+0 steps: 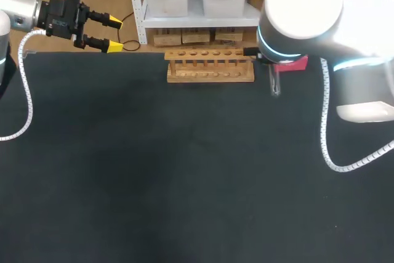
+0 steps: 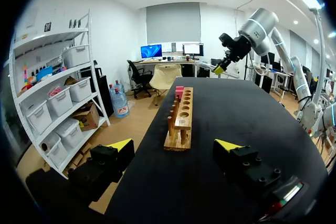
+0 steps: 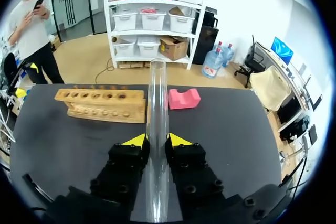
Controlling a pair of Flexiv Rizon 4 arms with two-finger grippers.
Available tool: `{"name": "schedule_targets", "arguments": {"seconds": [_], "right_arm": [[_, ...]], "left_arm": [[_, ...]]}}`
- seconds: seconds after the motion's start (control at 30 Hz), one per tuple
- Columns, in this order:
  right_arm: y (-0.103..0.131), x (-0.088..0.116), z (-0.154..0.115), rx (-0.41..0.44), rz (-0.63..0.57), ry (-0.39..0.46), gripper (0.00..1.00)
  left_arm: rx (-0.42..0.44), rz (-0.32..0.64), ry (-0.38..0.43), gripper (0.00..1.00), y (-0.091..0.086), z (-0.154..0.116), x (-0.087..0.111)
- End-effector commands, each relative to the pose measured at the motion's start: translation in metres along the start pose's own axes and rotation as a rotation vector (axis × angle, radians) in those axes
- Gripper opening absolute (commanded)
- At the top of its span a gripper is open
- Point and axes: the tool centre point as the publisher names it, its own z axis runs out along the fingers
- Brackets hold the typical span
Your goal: Grasp the test tube, adjust it, and insert it.
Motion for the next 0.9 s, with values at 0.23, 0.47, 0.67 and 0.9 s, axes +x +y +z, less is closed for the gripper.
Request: {"name": "schedule_targets", "arguments": {"seconds": [0.23,0.47,0.67,0.9], "right_arm": [[0.034,-0.005,0.013,-0.034,-0.017,-0.009,0.0],[0.046,-0.009,0.018,-0.048,-0.02,-0.006,0.0],[0.055,-0.008,0.019,-0.056,-0.026,-0.003,0.0],[0.067,-0.007,0.031,-0.068,-0.037,0.013,0.0]], "left_arm": [[-0.002,0.002,0.0,1.0,-0.001,0.0,0.0],[-0.002,0.002,0.0,1.0,-0.001,0.0,0.0],[-0.002,0.002,0.0,1.0,-0.001,0.0,0.0],[-0.002,0.002,0.0,1.0,-0.001,0.0,0.0]]}}
